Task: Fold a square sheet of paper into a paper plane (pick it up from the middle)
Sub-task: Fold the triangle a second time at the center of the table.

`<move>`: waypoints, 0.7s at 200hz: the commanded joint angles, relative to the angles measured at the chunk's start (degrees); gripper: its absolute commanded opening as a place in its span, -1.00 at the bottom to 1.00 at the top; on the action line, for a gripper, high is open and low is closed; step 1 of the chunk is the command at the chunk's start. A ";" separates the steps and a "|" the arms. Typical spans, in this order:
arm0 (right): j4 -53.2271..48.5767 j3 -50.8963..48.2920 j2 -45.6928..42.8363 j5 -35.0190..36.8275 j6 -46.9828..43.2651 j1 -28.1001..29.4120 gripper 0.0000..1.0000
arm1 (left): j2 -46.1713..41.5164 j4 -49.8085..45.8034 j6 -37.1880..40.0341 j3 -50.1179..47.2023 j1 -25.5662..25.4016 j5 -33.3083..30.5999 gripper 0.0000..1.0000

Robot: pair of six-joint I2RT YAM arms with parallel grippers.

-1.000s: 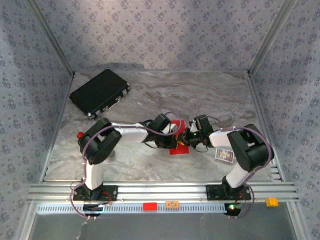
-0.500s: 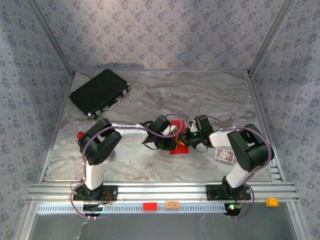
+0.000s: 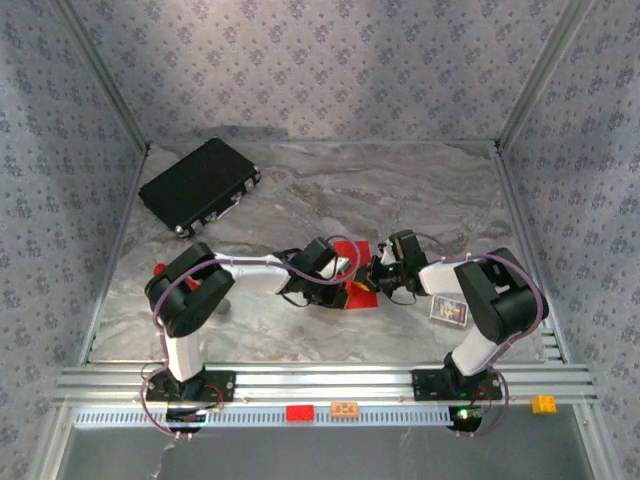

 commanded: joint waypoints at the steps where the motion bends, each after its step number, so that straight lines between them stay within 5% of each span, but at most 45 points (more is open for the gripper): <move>1: -4.95 -1.85 1.54 4.35 0.42 -1.11 -0.96 | -1.12 -6.40 1.09 -1.73 -0.95 0.63 -0.89; 73: -4.86 -1.54 1.36 3.95 0.50 -0.98 -0.96 | -5.44 -1.50 -1.41 0.58 -0.05 0.85 -0.88; 140: -4.98 -1.47 1.34 3.97 0.52 -0.96 -0.96 | 3.83 -1.24 -2.16 6.54 1.62 5.41 -0.87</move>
